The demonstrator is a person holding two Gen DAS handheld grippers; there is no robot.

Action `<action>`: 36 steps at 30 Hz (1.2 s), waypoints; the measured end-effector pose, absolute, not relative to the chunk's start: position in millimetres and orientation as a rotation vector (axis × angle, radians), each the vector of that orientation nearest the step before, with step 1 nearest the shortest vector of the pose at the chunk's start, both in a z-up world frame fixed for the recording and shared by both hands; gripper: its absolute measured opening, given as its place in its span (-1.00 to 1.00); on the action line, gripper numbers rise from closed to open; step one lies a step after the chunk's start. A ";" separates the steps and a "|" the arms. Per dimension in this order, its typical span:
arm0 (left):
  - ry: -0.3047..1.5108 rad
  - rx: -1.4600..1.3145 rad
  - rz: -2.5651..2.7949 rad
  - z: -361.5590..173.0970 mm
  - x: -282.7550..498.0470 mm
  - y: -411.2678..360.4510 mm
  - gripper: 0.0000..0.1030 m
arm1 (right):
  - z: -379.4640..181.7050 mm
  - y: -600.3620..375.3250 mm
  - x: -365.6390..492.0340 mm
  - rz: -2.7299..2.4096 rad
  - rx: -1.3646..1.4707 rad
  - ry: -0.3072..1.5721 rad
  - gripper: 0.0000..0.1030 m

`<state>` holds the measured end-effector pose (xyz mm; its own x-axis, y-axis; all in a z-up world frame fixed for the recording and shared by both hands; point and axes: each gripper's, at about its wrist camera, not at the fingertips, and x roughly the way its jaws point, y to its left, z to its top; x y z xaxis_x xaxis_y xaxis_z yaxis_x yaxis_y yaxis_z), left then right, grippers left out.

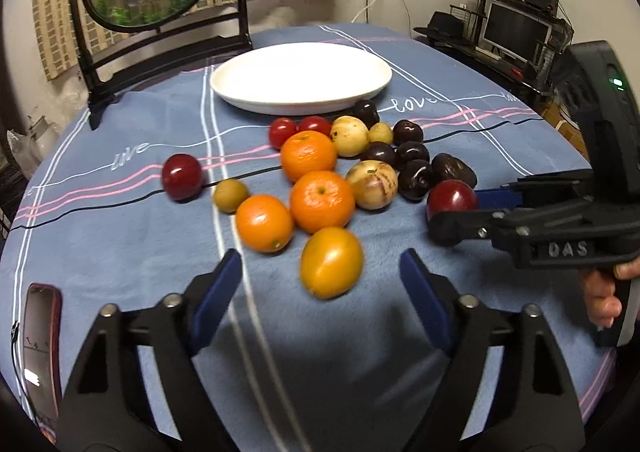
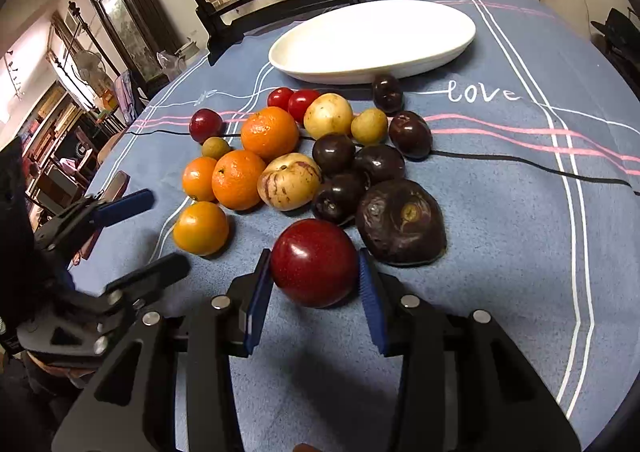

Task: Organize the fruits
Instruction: 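Grasp the large red apple with the right tool while the left tool grasps a yellow tomato, then carry both fruits over the white plate and open both tools to release them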

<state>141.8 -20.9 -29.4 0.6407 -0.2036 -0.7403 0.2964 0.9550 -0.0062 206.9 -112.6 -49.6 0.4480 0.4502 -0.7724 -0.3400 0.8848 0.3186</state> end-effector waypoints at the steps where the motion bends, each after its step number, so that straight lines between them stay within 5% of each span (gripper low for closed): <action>1: 0.840 0.114 -0.289 -31.0 146.0 -22.4 0.41 | -48.8 -113.3 206.3 0.492 0.124 0.989 -0.18; 5: 0.889 0.090 -0.315 -38.6 155.5 -24.5 0.01 | -47.5 -116.6 206.1 0.493 0.132 0.985 -0.18; 12: 0.947 0.094 -0.334 -50.3 159.8 -28.4 -0.26 | -47.1 -118.2 205.8 0.488 0.130 0.981 -0.18; 21: 0.880 0.075 -0.387 -8.7 169.3 -19.0 -0.28 | -2.8 -120.0 229.4 0.554 0.150 0.874 -0.18; 26: 0.809 0.063 -0.350 26.1 240.4 -18.8 -0.28 | 6.1 -127.7 300.7 0.394 0.142 0.792 -0.18; 36: 0.934 0.077 -0.238 -6.9 368.6 -31.1 -0.28 | -32.9 -109.6 400.7 0.301 0.066 0.904 -0.18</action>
